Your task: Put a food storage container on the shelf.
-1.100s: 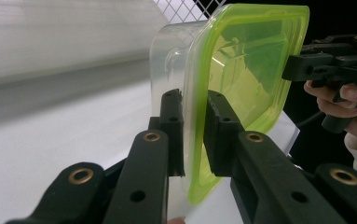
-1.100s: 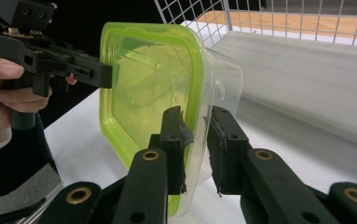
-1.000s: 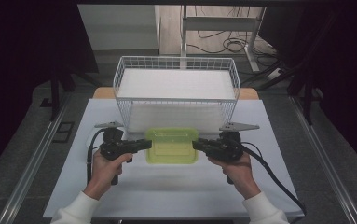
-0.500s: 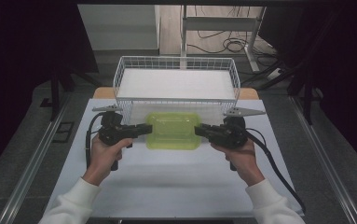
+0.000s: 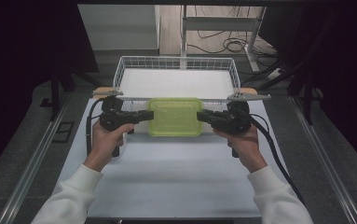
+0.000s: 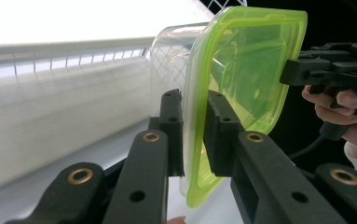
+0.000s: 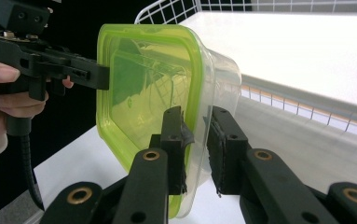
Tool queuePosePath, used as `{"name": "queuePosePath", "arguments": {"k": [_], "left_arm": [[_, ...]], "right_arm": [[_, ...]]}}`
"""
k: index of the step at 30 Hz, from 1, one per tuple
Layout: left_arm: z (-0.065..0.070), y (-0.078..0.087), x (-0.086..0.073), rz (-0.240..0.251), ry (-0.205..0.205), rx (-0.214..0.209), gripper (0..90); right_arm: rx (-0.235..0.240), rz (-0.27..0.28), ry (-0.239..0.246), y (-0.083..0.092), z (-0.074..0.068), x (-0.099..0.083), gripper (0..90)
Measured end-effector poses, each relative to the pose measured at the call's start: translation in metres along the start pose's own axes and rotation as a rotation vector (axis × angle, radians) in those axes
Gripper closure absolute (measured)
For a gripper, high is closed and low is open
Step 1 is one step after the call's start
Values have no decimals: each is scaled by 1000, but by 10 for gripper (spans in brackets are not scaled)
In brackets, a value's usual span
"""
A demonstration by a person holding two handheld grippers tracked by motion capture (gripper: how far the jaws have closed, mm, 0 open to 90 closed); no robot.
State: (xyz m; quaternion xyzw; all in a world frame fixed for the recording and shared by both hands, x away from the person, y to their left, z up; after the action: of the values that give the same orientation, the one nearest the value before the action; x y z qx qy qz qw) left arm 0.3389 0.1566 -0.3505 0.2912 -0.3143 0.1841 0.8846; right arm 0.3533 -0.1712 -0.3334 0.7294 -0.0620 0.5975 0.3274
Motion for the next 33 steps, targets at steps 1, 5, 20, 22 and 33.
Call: {"name": "queuePosePath", "arguments": {"k": [1,5,20,22,33], "left_arm": [[1,0,2,1,-6,1,788],[2,-1,14,-4,-16,4,788],[4,-8,47,5,-52,18,790],[4,-9,50,7,-51,15,790],[0,-18,69,6,-51,15,790]], "right_arm": [[-1,3,3,0,1,2,759],[-11,6,16,1,3,9,758],[-21,43,-4,-6,25,26,763],[-20,49,-4,-5,27,28,764],[-27,64,-14,-10,43,38,771]]}}
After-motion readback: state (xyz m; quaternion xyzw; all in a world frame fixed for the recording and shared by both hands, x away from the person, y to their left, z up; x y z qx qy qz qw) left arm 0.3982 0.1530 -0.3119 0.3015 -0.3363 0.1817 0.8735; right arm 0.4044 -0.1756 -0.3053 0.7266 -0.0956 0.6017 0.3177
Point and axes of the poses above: each handheld gripper's, and its own axes: y roughly backward along the jaws, x roughly out of its top, z roughly to its right, the point moved 1 cm from there along -y, roughly forward along the jaws, and after that the axes turned 12 degrees about y, right-handed, at the moved point
